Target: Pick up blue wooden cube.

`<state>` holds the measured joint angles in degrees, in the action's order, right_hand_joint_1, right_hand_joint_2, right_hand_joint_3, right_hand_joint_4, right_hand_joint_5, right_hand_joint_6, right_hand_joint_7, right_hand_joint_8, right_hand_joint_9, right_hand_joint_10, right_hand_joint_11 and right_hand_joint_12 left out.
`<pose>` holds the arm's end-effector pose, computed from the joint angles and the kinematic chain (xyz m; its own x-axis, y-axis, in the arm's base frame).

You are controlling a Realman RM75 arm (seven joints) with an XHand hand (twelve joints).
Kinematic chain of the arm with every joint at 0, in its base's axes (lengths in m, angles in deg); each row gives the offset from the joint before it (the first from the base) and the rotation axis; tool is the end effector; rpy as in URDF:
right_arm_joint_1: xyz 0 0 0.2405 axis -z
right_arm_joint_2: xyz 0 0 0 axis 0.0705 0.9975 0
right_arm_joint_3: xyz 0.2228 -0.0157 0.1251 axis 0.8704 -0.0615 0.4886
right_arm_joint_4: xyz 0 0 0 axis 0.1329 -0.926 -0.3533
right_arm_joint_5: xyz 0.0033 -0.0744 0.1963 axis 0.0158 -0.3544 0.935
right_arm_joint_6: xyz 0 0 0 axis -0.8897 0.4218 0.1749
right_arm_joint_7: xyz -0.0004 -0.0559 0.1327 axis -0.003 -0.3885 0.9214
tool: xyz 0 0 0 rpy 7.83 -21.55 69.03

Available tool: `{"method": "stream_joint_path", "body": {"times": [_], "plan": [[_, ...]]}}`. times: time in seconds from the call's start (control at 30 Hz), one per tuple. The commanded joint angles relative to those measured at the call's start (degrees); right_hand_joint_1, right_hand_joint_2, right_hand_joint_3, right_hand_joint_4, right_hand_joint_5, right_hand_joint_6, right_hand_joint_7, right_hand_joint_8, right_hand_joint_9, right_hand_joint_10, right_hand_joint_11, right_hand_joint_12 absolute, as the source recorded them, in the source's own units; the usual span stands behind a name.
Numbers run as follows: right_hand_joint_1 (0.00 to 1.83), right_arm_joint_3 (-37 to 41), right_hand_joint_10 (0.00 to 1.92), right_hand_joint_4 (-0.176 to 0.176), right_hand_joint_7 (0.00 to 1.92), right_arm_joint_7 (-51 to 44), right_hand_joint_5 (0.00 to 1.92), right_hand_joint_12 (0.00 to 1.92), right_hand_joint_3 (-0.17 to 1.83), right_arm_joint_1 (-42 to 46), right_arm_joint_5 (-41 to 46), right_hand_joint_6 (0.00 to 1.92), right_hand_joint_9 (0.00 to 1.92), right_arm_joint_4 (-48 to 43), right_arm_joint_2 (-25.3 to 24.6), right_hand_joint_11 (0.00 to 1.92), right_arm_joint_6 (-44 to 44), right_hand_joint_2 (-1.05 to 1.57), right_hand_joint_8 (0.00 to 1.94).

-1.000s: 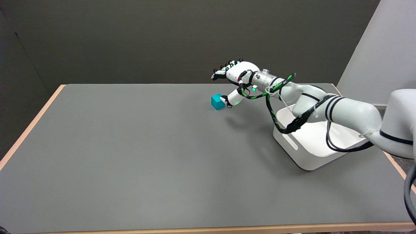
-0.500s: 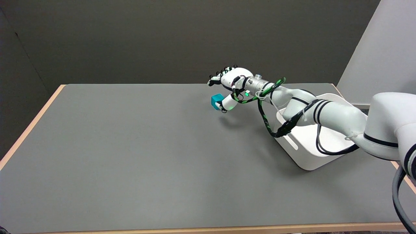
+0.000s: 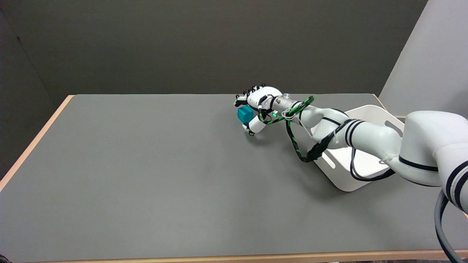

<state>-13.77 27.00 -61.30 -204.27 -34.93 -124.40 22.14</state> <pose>-0.2612 -0.5123 0.3235 0.9513 -0.2033 -0.2318 0.1679 -0.2890 0.9425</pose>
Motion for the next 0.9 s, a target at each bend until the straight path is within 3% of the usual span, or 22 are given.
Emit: {"method": "stream_joint_path", "body": {"times": [0.03,0.37,0.5,0.57,0.6,0.67,0.73,0.8,0.87,0.9], "plan": [[0.53,3.8,0.66,0.081,0.28,-0.2,0.19,1.11,1.03,2.9,0.0,0.46,0.27,-2.6,-2.3,0.14,-0.5,0.65,0.39],[0.68,5.8,0.67,0.073,0.31,-0.2,0.21,1.12,1.02,2.4,0.0,0.49,0.28,-2.6,-2.4,0.12,1.4,0.74,0.41],[0.78,5.9,0.76,0.088,0.47,-0.2,0.24,1.15,0.96,2.0,0.0,0.88,0.37,-2.6,-2.3,0.11,3.0,0.84,0.59],[0.82,6.3,0.91,0.097,0.53,-0.2,0.27,1.17,0.88,2.0,0.0,1.08,0.45,-2.6,-2.2,0.11,3.6,0.88,0.76],[0.83,6.7,0.99,0.104,0.55,-0.2,0.3,1.18,0.79,2.0,0.0,1.21,0.5,-2.6,-2.1,0.11,3.8,0.94,0.85],[0.72,7.3,1.08,0.142,0.58,-0.2,0.46,1.23,0.26,2.1,0.0,1.76,0.53,-2.6,-2.1,0.11,4.3,1.29,0.98],[1.11,8.0,1.3,-0.088,0.75,-0.2,0.45,1.32,0.2,2.3,0.0,1.72,0.61,-2.6,-1.9,0.12,4.5,1.24,1.45],[1.12,8.4,1.42,-0.075,0.76,-0.2,0.49,1.36,0.25,2.5,0.0,1.65,0.62,-2.5,-1.8,0.14,4.7,1.2,1.48],[1.13,9.7,1.6,-0.17,0.61,-0.2,0.55,1.47,0.18,2.7,0.1,1.63,0.64,-2.3,-1.5,0.12,5.1,1.26,1.63],[1.13,10.3,1.64,-0.176,0.6,-0.2,0.55,1.5,0.18,2.7,0.1,1.63,0.65,-2.3,-1.3,0.11,5.1,1.26,1.65]]}}
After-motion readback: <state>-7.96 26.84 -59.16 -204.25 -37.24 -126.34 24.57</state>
